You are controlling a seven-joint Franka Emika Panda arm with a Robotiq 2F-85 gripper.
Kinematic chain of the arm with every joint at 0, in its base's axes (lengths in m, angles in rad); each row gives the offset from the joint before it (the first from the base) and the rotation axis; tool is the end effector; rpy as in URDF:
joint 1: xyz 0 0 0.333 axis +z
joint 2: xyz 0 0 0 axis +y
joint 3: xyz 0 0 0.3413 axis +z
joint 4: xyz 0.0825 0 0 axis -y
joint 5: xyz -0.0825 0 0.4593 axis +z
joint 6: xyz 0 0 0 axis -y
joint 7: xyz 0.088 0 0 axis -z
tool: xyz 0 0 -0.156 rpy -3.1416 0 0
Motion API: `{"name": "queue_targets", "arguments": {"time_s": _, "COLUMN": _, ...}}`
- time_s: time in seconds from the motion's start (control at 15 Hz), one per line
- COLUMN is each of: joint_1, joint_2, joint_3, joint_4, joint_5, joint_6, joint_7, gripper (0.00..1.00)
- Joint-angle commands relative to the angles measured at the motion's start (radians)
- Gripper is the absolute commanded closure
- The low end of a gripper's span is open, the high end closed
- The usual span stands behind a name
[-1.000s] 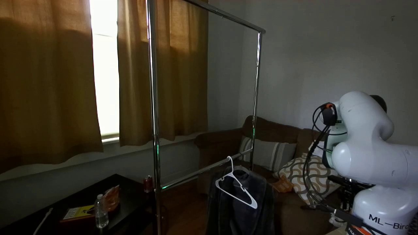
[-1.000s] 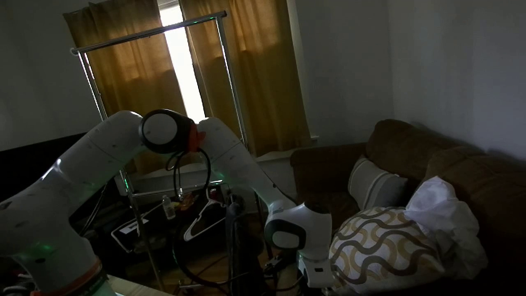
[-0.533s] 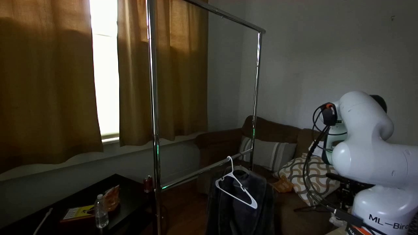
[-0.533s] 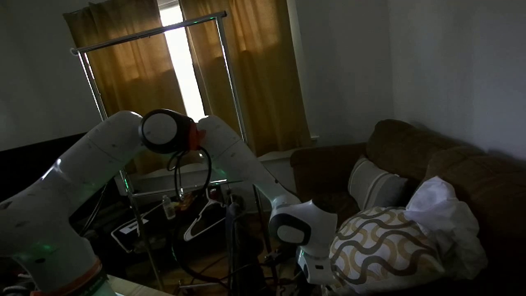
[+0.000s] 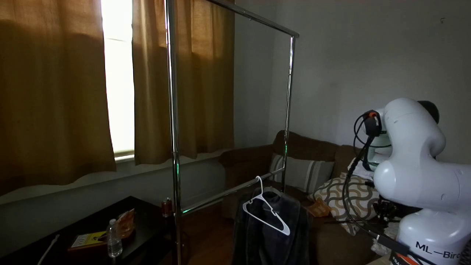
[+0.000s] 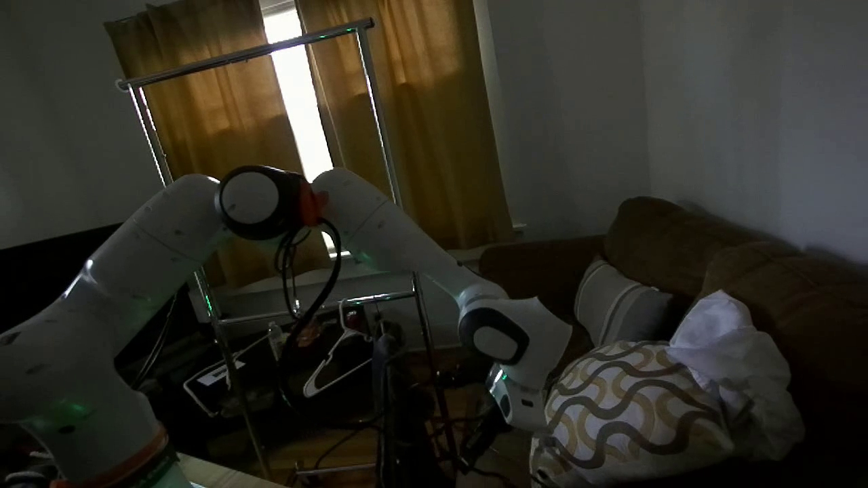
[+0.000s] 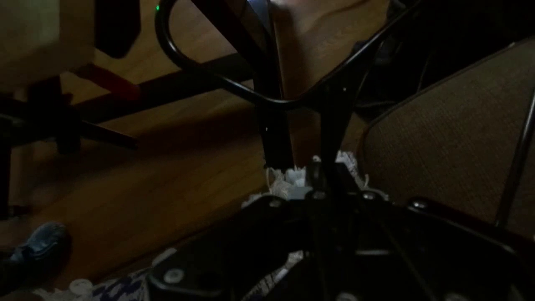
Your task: Hang the black coat hanger on the bottom railing
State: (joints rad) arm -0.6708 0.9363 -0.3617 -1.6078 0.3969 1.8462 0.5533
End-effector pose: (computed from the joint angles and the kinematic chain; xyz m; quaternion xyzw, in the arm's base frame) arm 0.3597 -0.5286 -0.0141 -0.6012 0.7399 0.2920 0.0769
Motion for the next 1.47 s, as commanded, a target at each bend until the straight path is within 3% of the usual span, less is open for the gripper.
{"name": "queue_targets", "arguments": {"time_s": 0.0, "joint_1": 0.038, "joint_2": -0.102, "joint_3": -0.016, "joint_4": -0.034, "joint_5": -0.027, "joint_6": -0.13, "joint_7": 0.012, "gripper": 0.98}}
{"name": "queue_targets", "arguments": {"time_s": 0.6, "joint_1": 0.245, "joint_2": -0.366, "joint_3": -0.033, "joint_4": -0.214, "joint_5": -0.084, "joint_6": -0.229, "joint_7": 0.093, "gripper": 0.98}}
{"name": "queue_targets", "arguments": {"time_s": 0.67, "joint_1": 0.212, "joint_2": -0.302, "joint_3": -0.024, "joint_4": -0.145, "joint_5": -0.055, "joint_6": -0.214, "joint_7": 0.065, "gripper": 0.98}}
{"name": "queue_targets", "arguments": {"time_s": 0.73, "joint_1": 0.226, "joint_2": -0.315, "joint_3": -0.022, "joint_4": -0.15, "joint_5": -0.059, "joint_6": -0.218, "joint_7": 0.072, "gripper": 0.91}}
{"name": "queue_targets", "arguments": {"time_s": 1.0, "joint_1": 0.222, "joint_2": -0.306, "joint_3": -0.024, "joint_4": -0.143, "joint_5": -0.059, "joint_6": -0.218, "joint_7": 0.072, "gripper": 0.91}}
{"name": "queue_targets", "arguments": {"time_s": 1.07, "joint_1": 0.22, "joint_2": -0.305, "joint_3": -0.025, "joint_4": -0.143, "joint_5": -0.059, "joint_6": -0.218, "joint_7": 0.071, "gripper": 0.98}}
{"name": "queue_targets", "arguments": {"time_s": 1.4, "joint_1": 0.201, "joint_2": -0.379, "joint_3": 0.022, "joint_4": -0.179, "joint_5": 0.129, "joint_6": -0.332, "joint_7": 0.036, "gripper": 0.98}}
